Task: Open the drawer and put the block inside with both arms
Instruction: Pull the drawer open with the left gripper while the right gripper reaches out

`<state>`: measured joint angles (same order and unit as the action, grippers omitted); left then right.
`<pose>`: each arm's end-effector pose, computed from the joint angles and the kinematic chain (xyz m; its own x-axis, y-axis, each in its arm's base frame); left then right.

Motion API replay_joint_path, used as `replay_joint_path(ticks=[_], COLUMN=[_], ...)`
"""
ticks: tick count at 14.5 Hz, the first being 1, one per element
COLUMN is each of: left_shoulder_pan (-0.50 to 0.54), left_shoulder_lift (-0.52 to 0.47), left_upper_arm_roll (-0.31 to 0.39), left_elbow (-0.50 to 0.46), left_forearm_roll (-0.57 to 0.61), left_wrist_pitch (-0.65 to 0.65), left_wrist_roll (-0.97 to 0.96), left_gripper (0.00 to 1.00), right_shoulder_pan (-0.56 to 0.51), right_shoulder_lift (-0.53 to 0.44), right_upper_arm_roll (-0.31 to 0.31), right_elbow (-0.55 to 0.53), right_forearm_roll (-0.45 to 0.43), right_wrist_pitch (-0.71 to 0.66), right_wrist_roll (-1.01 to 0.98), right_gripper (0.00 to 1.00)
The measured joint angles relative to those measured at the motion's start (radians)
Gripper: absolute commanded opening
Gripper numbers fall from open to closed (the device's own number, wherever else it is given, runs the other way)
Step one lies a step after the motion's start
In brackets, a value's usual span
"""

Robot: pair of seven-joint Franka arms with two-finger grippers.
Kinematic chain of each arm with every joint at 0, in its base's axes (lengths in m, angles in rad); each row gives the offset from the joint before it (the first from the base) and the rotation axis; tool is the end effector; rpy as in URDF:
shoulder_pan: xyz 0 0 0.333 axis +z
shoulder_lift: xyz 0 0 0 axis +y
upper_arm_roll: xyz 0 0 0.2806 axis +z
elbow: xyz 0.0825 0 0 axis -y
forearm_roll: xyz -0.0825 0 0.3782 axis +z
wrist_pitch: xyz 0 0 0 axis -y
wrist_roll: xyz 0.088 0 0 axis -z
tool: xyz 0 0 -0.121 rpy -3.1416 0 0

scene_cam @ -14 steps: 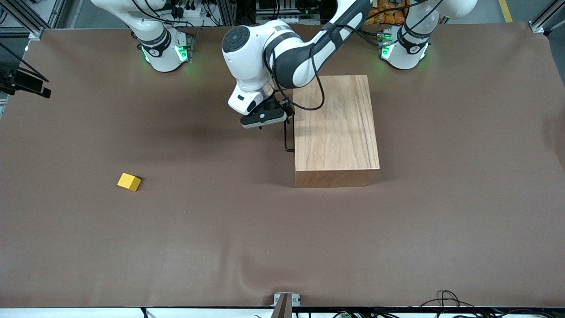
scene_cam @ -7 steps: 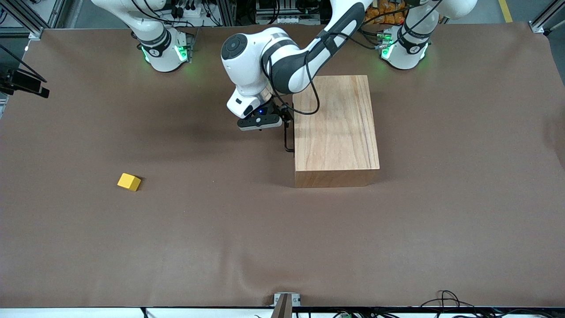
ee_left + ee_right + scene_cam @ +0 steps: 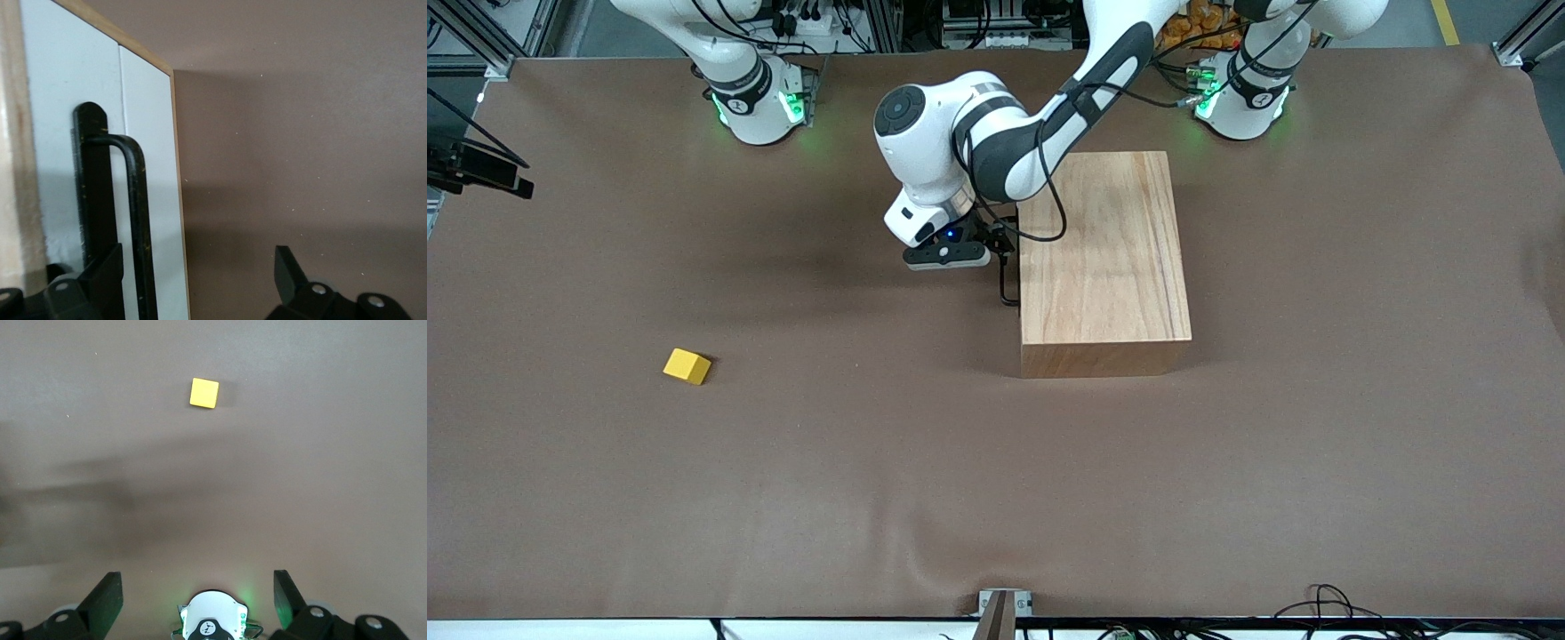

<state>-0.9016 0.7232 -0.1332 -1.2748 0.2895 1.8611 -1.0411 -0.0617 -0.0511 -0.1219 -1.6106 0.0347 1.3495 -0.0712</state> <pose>0.3943 -0.5769 0.2797 0.9937 -0.0760 0.0828 -0.0576 -0.9770 -0.2052 0.4983 -0.0891 0.5674 0.9737 -0.0993 -0.2052 -0.1129 -0.9920 -0.0556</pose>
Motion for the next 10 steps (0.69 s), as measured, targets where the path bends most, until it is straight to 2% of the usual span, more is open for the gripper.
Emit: replay_joint_path(ticks=[10], left_shoulder_pan=[0.002], left_shoulder_lift=[0.025], left_upper_arm_roll=[0.002], left_elbow=[0.0], left_forearm_roll=[-0.008], left_wrist_pitch=[0.024], left_wrist_roll=[0.02], left_gripper=[1.0], right_shoulder_pan=[0.018], right_shoulder_lift=[0.001], right_upper_arm_roll=[0.014], right_elbow=[-0.01], right_forearm_roll=[0.0], right_wrist_pitch=[0.034], right_wrist_roll=[-0.001], right_gripper=[1.0])
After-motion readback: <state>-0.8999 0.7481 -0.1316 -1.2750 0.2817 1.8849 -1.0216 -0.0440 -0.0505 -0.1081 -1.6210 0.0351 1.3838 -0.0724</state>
